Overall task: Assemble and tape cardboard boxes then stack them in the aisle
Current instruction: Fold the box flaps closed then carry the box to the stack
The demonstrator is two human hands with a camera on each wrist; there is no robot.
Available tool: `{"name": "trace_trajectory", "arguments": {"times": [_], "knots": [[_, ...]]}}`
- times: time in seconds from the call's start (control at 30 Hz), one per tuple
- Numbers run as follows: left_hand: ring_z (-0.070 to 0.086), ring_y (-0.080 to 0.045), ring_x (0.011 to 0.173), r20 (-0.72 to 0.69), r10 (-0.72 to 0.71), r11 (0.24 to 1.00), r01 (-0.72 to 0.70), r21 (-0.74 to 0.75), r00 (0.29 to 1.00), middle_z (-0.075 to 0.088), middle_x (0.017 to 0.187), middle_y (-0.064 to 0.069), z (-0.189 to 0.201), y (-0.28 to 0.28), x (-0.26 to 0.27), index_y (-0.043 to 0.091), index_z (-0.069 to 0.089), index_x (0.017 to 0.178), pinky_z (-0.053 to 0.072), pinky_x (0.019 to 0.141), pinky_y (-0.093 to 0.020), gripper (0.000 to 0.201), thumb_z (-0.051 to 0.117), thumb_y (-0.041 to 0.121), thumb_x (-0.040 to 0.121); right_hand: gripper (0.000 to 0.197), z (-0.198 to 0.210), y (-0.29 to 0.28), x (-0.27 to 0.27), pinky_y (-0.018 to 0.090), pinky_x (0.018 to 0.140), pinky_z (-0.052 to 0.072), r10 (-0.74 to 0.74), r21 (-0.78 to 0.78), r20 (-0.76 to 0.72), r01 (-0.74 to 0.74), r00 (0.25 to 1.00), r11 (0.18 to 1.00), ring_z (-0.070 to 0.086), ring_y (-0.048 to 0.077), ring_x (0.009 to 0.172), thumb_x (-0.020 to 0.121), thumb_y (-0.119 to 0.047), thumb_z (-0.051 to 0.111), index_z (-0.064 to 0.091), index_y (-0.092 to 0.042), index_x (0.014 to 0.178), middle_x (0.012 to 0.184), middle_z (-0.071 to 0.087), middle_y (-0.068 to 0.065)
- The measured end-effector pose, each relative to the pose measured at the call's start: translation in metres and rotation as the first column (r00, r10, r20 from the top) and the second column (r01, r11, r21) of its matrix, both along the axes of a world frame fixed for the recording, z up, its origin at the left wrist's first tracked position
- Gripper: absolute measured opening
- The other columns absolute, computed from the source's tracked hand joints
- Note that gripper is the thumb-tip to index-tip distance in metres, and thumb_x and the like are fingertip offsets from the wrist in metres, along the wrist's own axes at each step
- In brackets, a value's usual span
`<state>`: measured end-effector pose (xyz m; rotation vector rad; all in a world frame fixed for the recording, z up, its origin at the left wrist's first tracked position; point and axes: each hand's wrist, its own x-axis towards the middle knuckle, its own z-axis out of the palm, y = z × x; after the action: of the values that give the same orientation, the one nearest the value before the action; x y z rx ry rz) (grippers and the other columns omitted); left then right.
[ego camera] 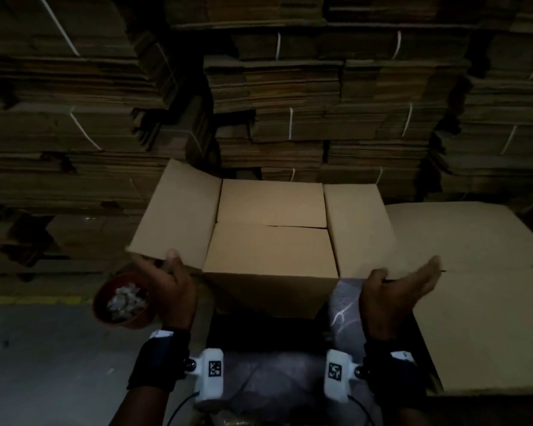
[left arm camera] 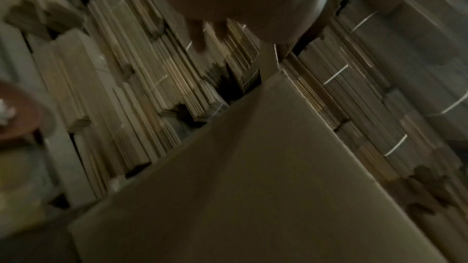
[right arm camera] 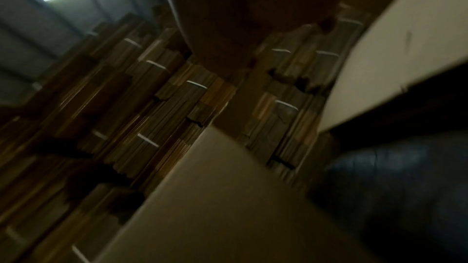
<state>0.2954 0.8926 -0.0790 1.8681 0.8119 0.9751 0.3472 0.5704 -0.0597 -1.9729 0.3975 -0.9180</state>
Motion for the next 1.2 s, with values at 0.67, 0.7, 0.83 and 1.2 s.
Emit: {"name": "trace_trajectory", "arguments": {"times": [0.67, 0.7, 0.83, 1.2], "knots": [[0.013, -0.030, 0.153, -0.495, -0.451, 0.890, 0.418, -0.182, 0.743, 0.017, 0.167, -0.011, 0.014, -0.003, 0.014, 0.021, 0.027, 0.158, 0.014, 0.122, -0.048, 0.095, 0.051, 0.075, 0.084, 0.057, 0.038, 0.020, 0.070, 0.047, 0.111, 0.037, 0.517, -0.068, -0.680, -0.746, 0.521, 0.662, 0.046, 0.040, 0.135, 0.109, -0.027, 0.037, 0.018, -0.022, 0.163, 0.150, 0.046, 0.025], [0.014, -0.033, 0.152, -0.506, -0.411, 0.907, 0.395, -0.145, 0.759, 0.018, 0.166, -0.013, 0.016, 0.001, 0.019, 0.022, 0.031, 0.156, 0.016, 0.121, -0.050, 0.090, 0.053, 0.073, 0.085, 0.054, 0.036, 0.016, 0.066, 0.045, 0.114, 0.034, 0.518, -0.080, -0.659, -0.736, 0.545, 0.673, 0.043, 0.035, 0.140, 0.109, -0.030, 0.037, 0.023, -0.025, 0.161, 0.155, 0.042, 0.019], [0.048, -0.040, 0.128, -0.387, -0.363, 0.932, 0.327, -0.158, 0.848, 0.048, 0.141, -0.021, 0.032, 0.008, 0.040, 0.018, 0.044, 0.145, 0.040, 0.102, -0.046, 0.069, 0.064, 0.055, 0.091, 0.048, 0.031, -0.002, 0.050, 0.029, 0.098, 0.041, 0.561, -0.175, -0.539, -0.735, 0.628, 0.655, 0.057, 0.027, 0.121, 0.105, -0.036, 0.036, 0.050, -0.022, 0.149, 0.130, 0.065, 0.011], [0.063, -0.023, 0.068, -0.163, -0.588, 0.809, 0.575, -0.127, 0.792, 0.065, 0.082, -0.010, 0.058, 0.017, 0.122, 0.005, 0.062, 0.107, 0.055, 0.066, -0.037, 0.010, 0.056, 0.010, 0.100, 0.027, 0.040, 0.004, 0.024, 0.034, 0.082, 0.026, 0.418, -0.465, -0.659, -0.776, 0.625, 0.426, 0.041, 0.015, 0.105, 0.093, -0.033, 0.069, 0.072, -0.046, 0.116, 0.101, 0.046, -0.015]]}}
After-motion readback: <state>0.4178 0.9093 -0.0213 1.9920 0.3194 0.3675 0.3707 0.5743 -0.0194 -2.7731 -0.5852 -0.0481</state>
